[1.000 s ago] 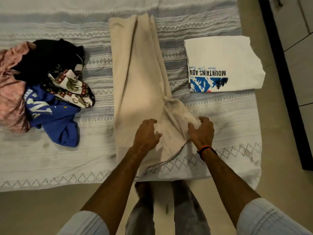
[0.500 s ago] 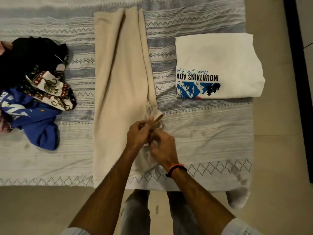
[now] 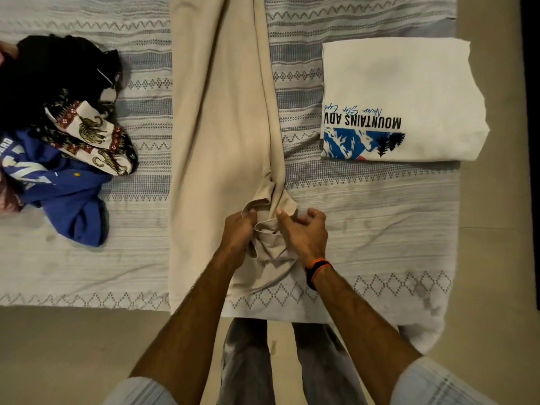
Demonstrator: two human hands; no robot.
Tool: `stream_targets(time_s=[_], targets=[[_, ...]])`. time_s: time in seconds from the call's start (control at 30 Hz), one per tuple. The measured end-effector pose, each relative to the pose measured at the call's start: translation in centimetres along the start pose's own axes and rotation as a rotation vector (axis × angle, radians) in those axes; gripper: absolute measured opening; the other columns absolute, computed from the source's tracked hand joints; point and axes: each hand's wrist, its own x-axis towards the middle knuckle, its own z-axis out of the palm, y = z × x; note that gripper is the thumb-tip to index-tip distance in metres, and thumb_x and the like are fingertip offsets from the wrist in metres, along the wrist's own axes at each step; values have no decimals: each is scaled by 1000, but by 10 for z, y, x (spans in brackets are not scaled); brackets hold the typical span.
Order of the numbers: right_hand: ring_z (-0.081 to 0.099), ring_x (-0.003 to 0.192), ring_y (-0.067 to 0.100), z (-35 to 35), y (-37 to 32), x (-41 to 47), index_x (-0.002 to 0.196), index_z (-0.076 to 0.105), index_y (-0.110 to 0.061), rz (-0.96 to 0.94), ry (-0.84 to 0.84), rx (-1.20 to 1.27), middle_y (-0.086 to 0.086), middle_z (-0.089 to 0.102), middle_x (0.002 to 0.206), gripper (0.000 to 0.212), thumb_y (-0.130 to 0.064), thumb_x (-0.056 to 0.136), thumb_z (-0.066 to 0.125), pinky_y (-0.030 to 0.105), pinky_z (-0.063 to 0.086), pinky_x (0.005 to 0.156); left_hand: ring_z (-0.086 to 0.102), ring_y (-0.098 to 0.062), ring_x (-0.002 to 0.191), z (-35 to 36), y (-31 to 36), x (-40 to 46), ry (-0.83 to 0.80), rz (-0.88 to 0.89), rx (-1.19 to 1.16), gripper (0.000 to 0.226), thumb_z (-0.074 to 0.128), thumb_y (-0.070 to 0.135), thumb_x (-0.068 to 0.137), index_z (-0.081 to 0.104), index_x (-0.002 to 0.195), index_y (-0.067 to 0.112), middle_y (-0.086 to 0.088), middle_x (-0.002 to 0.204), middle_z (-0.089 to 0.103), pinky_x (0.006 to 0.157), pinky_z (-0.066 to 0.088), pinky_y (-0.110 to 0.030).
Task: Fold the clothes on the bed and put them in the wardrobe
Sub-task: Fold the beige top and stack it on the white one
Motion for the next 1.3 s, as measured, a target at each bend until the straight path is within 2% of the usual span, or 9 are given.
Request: stream_targets(time_s=[0.07, 0.17, 0.3, 0.5, 0.7, 0.87, 0.97, 1.13, 1.3], targets=[[59, 81, 5, 3, -5, 6, 121, 49, -19, 64, -39, 28, -8, 61, 92, 67, -49, 71, 83, 15, 48, 74, 51, -16, 53, 0, 0, 0, -5, -11, -16, 33, 47, 28, 102, 69, 109, 4, -11, 84, 63, 44, 37, -22], [69, 88, 18, 9, -8, 18, 98, 69, -22, 116, -97, 117, -4, 72, 93, 60, -61, 56, 82, 41, 58, 85, 58, -20, 62, -2, 1, 2, -42, -2, -52, 37, 47, 35, 102, 69, 112, 6, -12, 93, 68, 48, 41, -25], [67, 79, 16, 10, -10, 27, 73, 67, -22, 61, -140, 95, -3, 72, 81, 21, -33, 65, 83, 45, 58, 87, 68, -27, 92, -2, 4, 3, -71, -9, -73, 36, 48, 37, 102, 70, 111, 10, -11, 104, 72, 75, 55, -35], [72, 93, 26, 3, -14, 33, 110, 66, -14, 155, -321, 138, 10, 73, 105, 62, -38, 57, 87, 47, 59, 85, 68, -23, 90, -2, 8, 1, -76, -14, -131, 29, 50, 33, 101, 69, 106, 12, -8, 99, 73, 74, 55, -31], [74, 85, 25, -9, -14, 37, 102, 70, -7, -6, -287, 123, 10, 73, 96, 25, -30, 93, 65, 42, 60, 82, 65, -27, 102, 3, 6, 0, -66, 4, -111, 30, 51, 38, 100, 67, 111, 15, -9, 113, 70, 91, 54, -42], [67, 93, 22, -24, -18, 51, 102, 64, -10, 59, -154, 250, 10, 70, 103, 35, -42, 100, 49, 41, 57, 87, 63, -30, 109, 7, 4, -3, -51, -2, -122, 44, 54, 45, 97, 63, 125, 12, -10, 121, 67, 98, 51, -49], [68, 78, 18, -36, -18, 54, 101, 66, -7, 114, -319, 204, 6, 71, 87, 50, -54, 85, 68, 34, 58, 68, 64, -28, 108, 11, 2, -3, -57, 16, -135, 46, 56, 46, 96, 64, 126, 12, -9, 121, 68, 97, 52, -48], [72, 82, 24, -57, -21, 57, 98, 73, -5, 51, -513, -292, 10, 76, 93, 34, -21, 70, 86, 34, 57, 60, 64, -27, 107, 19, 4, -6, -59, 16, -134, 36, 55, 42, 97, 66, 117, 15, -7, 117, 69, 96, 53, -45], [65, 93, 25, -62, -11, 65, 114, 62, -9, 30, -322, -38, 9, 68, 107, 45, -6, 70, 71, 29, 52, 58, 62, -25, 108, 28, 9, -10, -55, 32, -118, 27, 52, 38, 99, 66, 112, 19, -5, 116, 67, 97, 52, -43]])
